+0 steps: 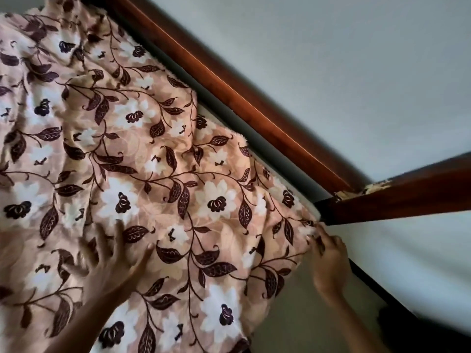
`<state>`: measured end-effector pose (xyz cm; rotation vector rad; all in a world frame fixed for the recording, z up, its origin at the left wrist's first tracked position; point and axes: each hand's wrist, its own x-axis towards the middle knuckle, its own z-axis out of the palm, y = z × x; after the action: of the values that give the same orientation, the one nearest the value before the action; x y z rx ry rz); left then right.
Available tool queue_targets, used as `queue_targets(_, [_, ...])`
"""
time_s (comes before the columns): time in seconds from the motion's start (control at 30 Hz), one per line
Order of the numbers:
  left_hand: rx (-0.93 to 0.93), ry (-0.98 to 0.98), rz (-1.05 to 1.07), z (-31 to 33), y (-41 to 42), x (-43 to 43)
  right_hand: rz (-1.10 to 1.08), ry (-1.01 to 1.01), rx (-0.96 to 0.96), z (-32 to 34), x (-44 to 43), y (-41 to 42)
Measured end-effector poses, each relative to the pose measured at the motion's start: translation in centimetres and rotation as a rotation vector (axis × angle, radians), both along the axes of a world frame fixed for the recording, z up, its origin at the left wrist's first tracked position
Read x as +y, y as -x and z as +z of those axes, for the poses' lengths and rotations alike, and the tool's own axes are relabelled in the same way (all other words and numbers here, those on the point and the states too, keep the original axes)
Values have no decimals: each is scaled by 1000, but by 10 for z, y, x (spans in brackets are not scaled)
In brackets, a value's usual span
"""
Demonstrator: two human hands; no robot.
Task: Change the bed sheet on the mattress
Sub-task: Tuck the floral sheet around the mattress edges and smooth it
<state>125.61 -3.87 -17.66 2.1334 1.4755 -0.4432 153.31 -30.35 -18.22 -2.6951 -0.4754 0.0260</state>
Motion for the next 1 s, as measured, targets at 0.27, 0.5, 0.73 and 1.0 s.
queue_targets(0.27, [-82, 24, -159, -6, -8, -96, 172, 130, -121, 0, -3, -7])
queue_targets(0.5, [-109, -44, -249, 5, -39, -174, 504, 491, -341, 23, -63, -51])
queue_targets(0.73, [-113, -39, -307, 7, -58, -221, 329, 721, -5, 37, -94, -80])
queue_targets(1.0, [0, -63, -384, -1, -54, -229, 197, 211, 127, 23, -28, -61])
